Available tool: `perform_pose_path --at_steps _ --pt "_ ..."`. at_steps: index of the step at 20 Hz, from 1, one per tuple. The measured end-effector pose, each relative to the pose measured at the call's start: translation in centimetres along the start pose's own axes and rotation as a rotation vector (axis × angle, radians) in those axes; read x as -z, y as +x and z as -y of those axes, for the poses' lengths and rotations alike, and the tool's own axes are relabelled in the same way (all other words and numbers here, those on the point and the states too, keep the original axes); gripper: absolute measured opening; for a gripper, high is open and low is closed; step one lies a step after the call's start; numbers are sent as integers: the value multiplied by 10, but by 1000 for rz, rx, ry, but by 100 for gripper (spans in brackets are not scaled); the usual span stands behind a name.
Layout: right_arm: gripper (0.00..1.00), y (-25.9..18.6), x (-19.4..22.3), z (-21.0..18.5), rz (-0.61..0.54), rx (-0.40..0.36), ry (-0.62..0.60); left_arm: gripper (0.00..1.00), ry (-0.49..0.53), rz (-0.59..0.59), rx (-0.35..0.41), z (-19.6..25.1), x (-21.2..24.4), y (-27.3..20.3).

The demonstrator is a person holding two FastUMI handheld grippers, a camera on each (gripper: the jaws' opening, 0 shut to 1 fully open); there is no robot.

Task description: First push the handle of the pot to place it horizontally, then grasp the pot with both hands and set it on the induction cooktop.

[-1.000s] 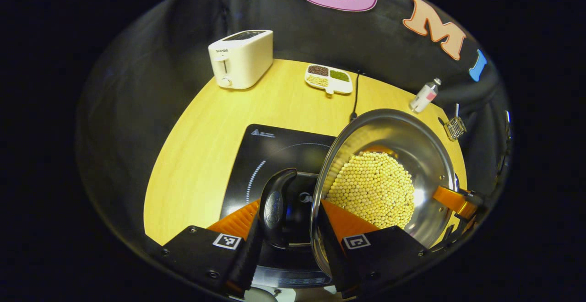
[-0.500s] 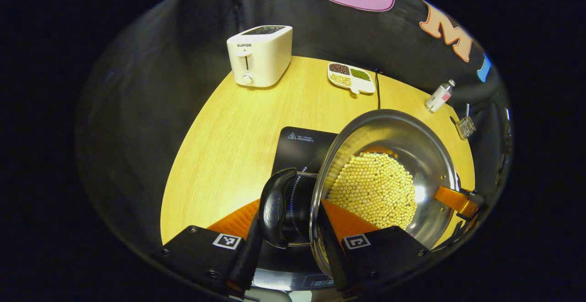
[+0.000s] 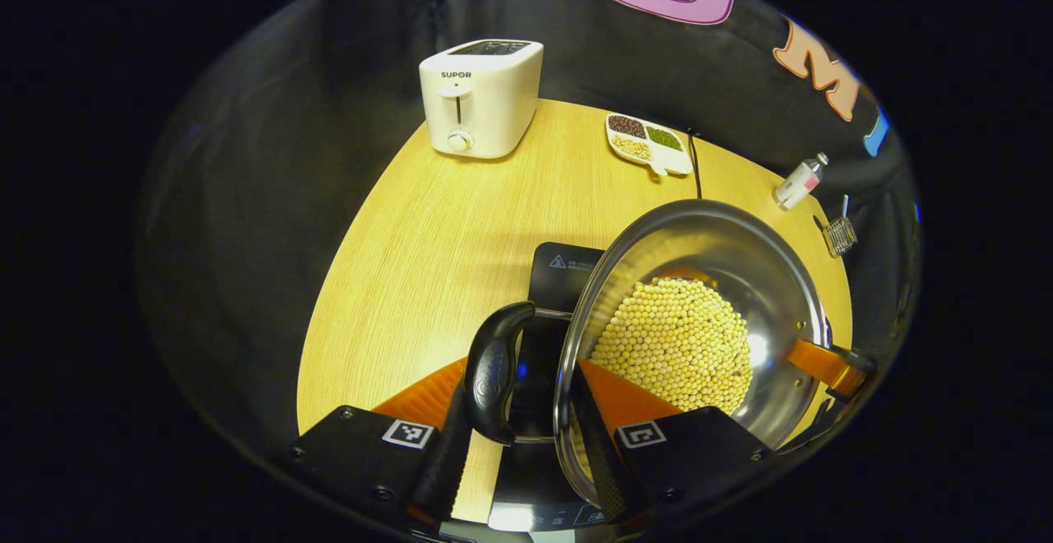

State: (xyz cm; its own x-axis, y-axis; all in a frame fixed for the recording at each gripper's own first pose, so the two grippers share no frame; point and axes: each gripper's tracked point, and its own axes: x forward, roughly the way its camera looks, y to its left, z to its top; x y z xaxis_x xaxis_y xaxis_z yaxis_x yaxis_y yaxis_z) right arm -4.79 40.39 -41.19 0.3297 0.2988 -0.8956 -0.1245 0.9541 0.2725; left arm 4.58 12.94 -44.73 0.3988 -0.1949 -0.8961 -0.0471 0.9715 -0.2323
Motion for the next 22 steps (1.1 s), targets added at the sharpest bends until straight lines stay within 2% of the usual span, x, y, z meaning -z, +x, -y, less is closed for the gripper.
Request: perform_pose_path --at_steps 7,8,9,13,14,15,19,20,21,22 --pt "53 -1 2 -1 1 6 21 69 31 4 17 -1 -7 4" --pt "58 -2 2 -1 0 4 22 68 35 2 19 0 -7 4" --pt "58 -1 2 0 -1 2 22 68 37 3 20 -1 -8 4" --pt "58 -1 1 -1 2 -4 23 69 38 0 24 -1 -6 4" --pt "53 0 0 0 2 -6 25 70 36 0 24 -1 -7 4" --pt "53 1 1 0 2 -9 24 70 33 -2 21 -1 -5 4" --pt "59 -1 -1 1 12 -3 12 75 33 -5 4 -1 -5 4" --pt "59 -1 0 0 14 -2 8 70 33 -5 3 -1 -6 4" --pt "60 -1 0 0 15 -2 7 77 33 -6 2 -1 -6 4" --pt "60 -1 0 1 15 -1 6 76 34 -6 2 -1 -6 4"
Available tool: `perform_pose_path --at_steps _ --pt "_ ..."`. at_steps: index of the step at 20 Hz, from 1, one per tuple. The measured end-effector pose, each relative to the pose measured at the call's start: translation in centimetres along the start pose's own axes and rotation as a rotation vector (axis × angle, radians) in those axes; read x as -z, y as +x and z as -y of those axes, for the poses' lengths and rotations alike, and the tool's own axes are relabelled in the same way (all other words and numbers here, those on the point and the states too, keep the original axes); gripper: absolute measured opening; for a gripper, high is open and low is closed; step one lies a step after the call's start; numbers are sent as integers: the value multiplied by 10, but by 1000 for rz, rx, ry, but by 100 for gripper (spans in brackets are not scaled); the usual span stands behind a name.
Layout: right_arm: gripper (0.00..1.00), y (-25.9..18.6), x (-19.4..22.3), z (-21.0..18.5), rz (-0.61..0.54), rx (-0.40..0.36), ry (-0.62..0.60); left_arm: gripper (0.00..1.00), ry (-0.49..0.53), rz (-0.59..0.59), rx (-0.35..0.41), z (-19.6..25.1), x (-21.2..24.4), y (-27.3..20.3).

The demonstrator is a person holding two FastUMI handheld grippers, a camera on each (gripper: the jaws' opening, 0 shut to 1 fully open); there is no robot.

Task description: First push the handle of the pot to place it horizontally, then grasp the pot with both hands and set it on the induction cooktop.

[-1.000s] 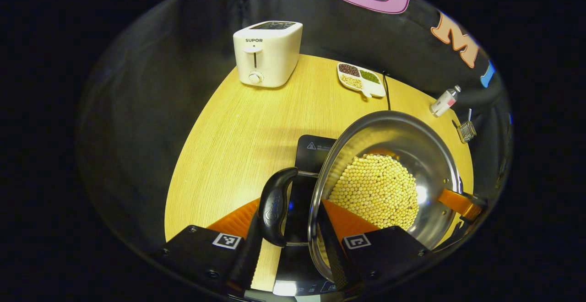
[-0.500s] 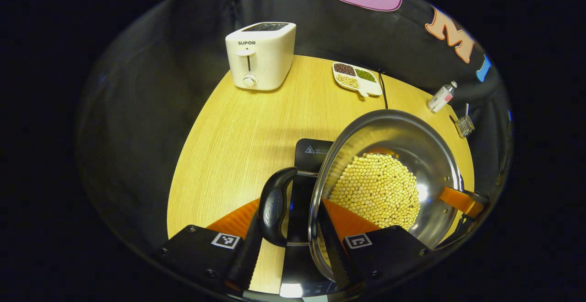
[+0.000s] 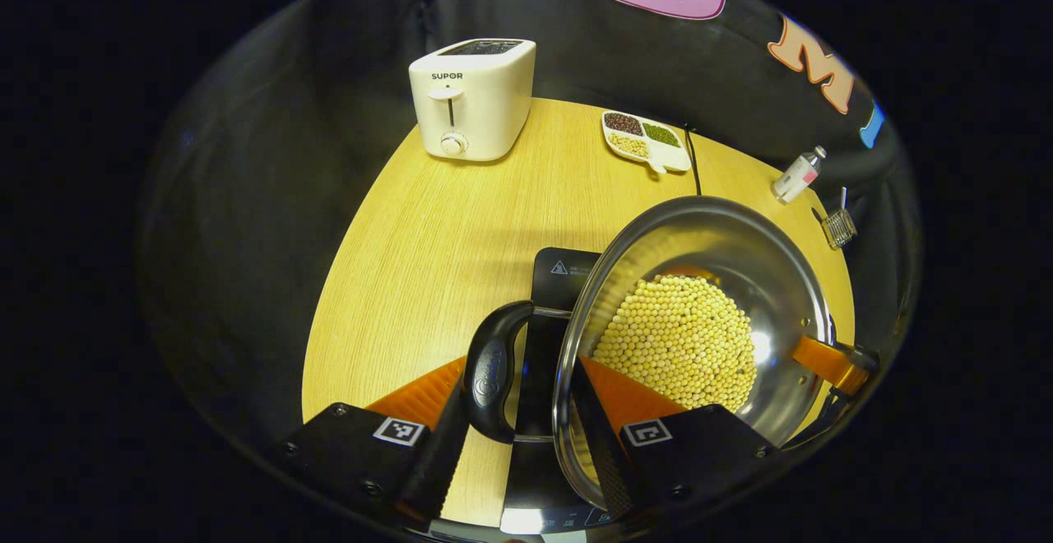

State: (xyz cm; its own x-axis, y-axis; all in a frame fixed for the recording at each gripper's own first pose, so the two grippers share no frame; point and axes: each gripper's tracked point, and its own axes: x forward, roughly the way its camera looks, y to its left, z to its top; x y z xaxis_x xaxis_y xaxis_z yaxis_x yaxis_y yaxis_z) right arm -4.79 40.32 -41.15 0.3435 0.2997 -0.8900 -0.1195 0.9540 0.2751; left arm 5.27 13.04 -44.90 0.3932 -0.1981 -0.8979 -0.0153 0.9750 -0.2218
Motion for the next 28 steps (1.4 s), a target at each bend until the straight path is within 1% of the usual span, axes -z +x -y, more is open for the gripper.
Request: perform_pose_path --at_steps 1,3,4,6,8,12,14,15,18,19,20,21,22,23,24,28 --pt "61 -1 -1 0 6 -1 0 76 0 2 0 0 0 0" --pt "71 -2 -3 2 13 2 -2 76 -3 6 -2 0 0 -1" --pt "75 -3 -3 2 12 1 0 74 -3 12 -3 0 -3 -1" --pt "94 -2 -4 4 21 7 -1 75 3 26 -11 -1 -6 -3" --pt "95 -5 -5 4 32 8 -5 77 8 41 -23 -4 -10 -5" --pt "95 -8 -7 7 48 6 -17 87 -5 67 -43 -6 -11 -12" --pt "95 -12 -10 10 68 3 -29 87 -8 80 -50 -7 -12 -16" --pt "98 -14 -13 11 82 2 -34 87 -6 91 -55 -8 -14 -19" --pt "95 -22 -18 16 116 -1 -38 87 2 133 -70 -8 -20 -30" --pt "98 -24 -19 16 122 -7 -34 87 6 141 -76 -8 -20 -34" --pt "98 -26 -20 17 130 -10 -33 87 8 152 -77 -7 -23 -38" --pt "95 -28 -22 19 139 -11 -33 87 9 164 -73 -4 -24 -41" --pt "95 -31 -24 20 150 -18 -34 87 10 174 -72 -1 -25 -45" --pt "98 -34 -26 20 164 -25 -34 87 8 187 -72 1 -26 -48" --pt "94 -39 -28 22 181 -28 -33 87 5 201 -69 5 -28 -52" --pt "98 -55 -40 34 246 -33 -39 87 13 281 -52 29 -38 -74"
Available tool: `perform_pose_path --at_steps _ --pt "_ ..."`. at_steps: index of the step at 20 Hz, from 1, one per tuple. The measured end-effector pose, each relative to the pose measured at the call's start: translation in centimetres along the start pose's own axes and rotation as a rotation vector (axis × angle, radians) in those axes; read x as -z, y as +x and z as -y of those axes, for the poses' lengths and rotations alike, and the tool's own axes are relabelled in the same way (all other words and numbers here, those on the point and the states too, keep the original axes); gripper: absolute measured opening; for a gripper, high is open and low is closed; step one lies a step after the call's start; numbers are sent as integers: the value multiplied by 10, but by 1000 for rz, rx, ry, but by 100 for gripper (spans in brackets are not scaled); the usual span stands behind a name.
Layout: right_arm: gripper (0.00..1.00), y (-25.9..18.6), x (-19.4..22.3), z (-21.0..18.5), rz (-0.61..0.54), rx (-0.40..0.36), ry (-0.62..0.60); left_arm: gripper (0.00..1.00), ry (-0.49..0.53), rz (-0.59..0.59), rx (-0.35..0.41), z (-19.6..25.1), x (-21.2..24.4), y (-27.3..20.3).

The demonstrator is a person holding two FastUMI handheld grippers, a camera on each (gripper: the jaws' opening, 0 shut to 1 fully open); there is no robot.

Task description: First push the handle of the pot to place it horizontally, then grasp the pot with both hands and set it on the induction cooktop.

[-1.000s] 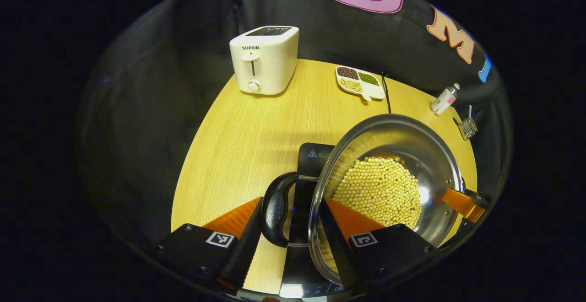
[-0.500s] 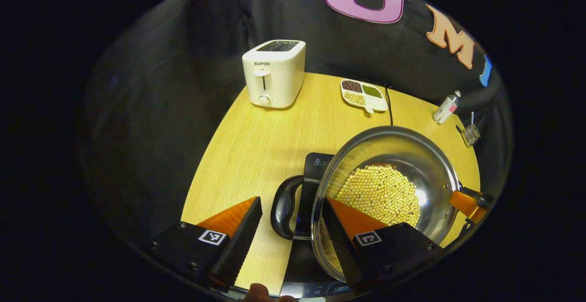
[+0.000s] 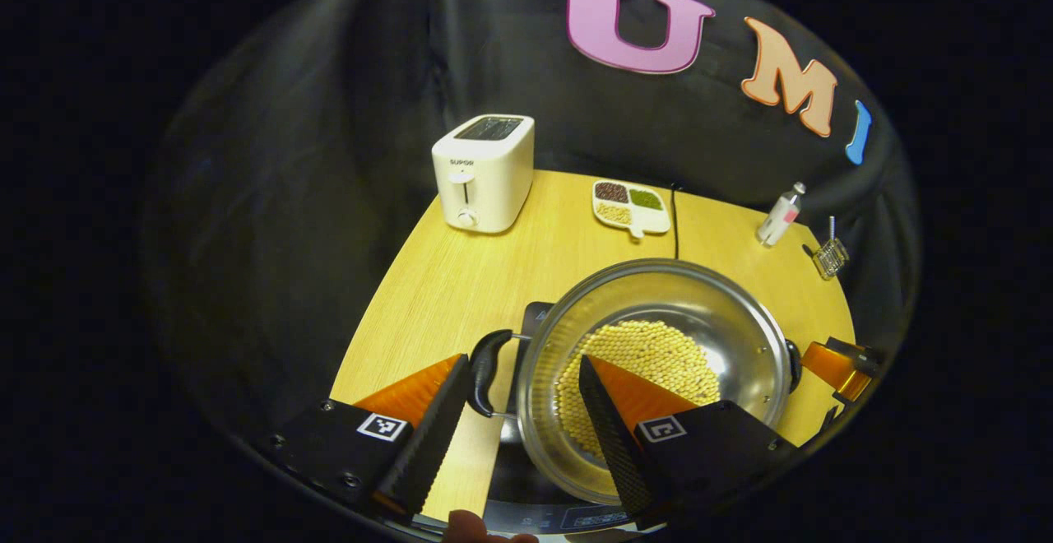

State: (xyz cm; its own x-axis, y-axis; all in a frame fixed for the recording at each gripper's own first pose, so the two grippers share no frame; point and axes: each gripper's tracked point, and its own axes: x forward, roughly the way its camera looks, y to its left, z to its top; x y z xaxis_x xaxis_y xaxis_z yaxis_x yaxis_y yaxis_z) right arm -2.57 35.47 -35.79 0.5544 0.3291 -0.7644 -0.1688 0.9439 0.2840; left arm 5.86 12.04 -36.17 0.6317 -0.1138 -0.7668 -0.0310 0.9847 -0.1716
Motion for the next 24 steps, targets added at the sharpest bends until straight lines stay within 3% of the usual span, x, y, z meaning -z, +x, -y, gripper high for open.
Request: perform_pose_path --at_steps 3,4,6,10,11,12,13,19,20,21,22,23,24 --pt "98 -8 -12 17 47 4 -9 87 1 68 13 25 -11 -20" --pt "98 -12 -14 23 58 4 -12 91 4 82 10 34 -14 -26" --pt "98 -20 -25 35 89 3 -19 87 14 126 -1 48 -23 -38" --pt "94 -46 -61 70 202 26 -51 87 -1 218 13 83 -43 -67" --pt "94 -53 -74 79 243 36 -62 91 -10 255 23 96 -50 -75" --pt "98 -57 -88 92 284 46 -77 86 -10 283 27 105 -55 -81" --pt "94 -67 -100 101 325 57 -95 86 -5 311 26 116 -60 -87" --pt "97 -141 -165 137 538 93 -147 86 43 527 66 190 -111 -148" --pt "93 -153 -173 143 563 91 -147 86 64 571 68 203 -122 -160" --pt "97 -166 -182 148 590 89 -147 82 83 616 71 215 -132 -172" --pt "97 -180 -191 154 618 90 -148 86 101 662 80 230 -143 -184" --pt "94 -194 -200 159 652 91 -153 86 113 699 92 245 -150 -194" --pt "97 -206 -210 165 683 94 -163 82 119 726 105 260 -156 -203"
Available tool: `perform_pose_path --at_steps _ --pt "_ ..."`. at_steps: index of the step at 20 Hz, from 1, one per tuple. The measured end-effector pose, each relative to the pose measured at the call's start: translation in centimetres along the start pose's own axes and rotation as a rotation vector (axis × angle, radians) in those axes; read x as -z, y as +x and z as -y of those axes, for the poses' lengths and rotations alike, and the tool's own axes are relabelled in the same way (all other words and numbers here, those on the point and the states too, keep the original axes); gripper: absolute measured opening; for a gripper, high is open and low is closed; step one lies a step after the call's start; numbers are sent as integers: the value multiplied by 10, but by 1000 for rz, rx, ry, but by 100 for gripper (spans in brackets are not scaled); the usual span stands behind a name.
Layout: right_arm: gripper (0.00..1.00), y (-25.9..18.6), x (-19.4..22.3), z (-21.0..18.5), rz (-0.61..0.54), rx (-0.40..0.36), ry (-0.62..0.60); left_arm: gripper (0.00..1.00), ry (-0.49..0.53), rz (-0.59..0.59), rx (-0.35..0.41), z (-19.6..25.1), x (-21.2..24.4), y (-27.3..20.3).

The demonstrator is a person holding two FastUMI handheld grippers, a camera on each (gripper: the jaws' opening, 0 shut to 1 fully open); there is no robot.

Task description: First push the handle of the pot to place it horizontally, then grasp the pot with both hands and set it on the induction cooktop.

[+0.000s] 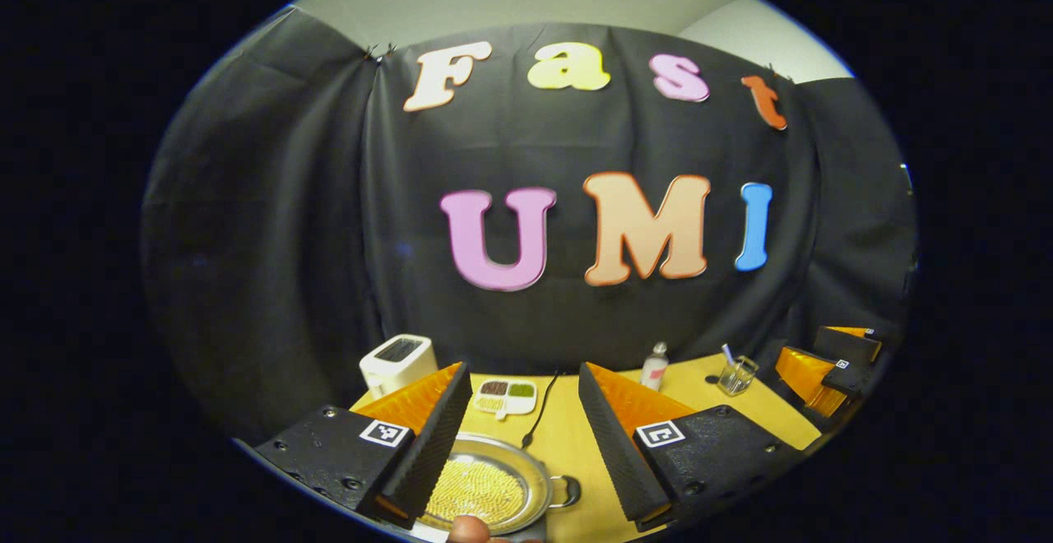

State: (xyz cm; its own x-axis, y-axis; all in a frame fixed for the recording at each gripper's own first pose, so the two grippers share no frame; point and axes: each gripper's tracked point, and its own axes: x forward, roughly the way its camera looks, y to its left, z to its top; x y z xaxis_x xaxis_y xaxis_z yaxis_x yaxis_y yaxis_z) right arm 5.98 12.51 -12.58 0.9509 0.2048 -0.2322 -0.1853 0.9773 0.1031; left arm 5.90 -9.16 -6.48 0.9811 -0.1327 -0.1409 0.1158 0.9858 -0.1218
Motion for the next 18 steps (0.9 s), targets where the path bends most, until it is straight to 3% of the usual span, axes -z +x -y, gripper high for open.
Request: perform_pose_path --at_steps 3,8,9,11,12,13,14,18 --pt "93 -16 -40 24 73 1 -16 85 -9 58 30 34 -26 -7" --pt "93 -31 -87 46 151 -7 59 81 21 147 50 61 -62 -13" --pt "97 -33 -92 48 161 -4 65 85 29 166 51 65 -67 -15" --pt "96 -35 -97 57 174 6 62 81 42 193 57 71 -71 -17" --pt "96 -36 -96 61 173 7 62 85 47 186 60 74 -69 -18" --pt "96 -37 -95 63 173 8 64 81 49 185 60 76 -66 -20" --pt "96 -36 -95 65 174 9 68 85 49 187 62 78 -68 -20" --pt "96 -37 -98 75 186 29 79 81 56 200 61 81 -72 -20"
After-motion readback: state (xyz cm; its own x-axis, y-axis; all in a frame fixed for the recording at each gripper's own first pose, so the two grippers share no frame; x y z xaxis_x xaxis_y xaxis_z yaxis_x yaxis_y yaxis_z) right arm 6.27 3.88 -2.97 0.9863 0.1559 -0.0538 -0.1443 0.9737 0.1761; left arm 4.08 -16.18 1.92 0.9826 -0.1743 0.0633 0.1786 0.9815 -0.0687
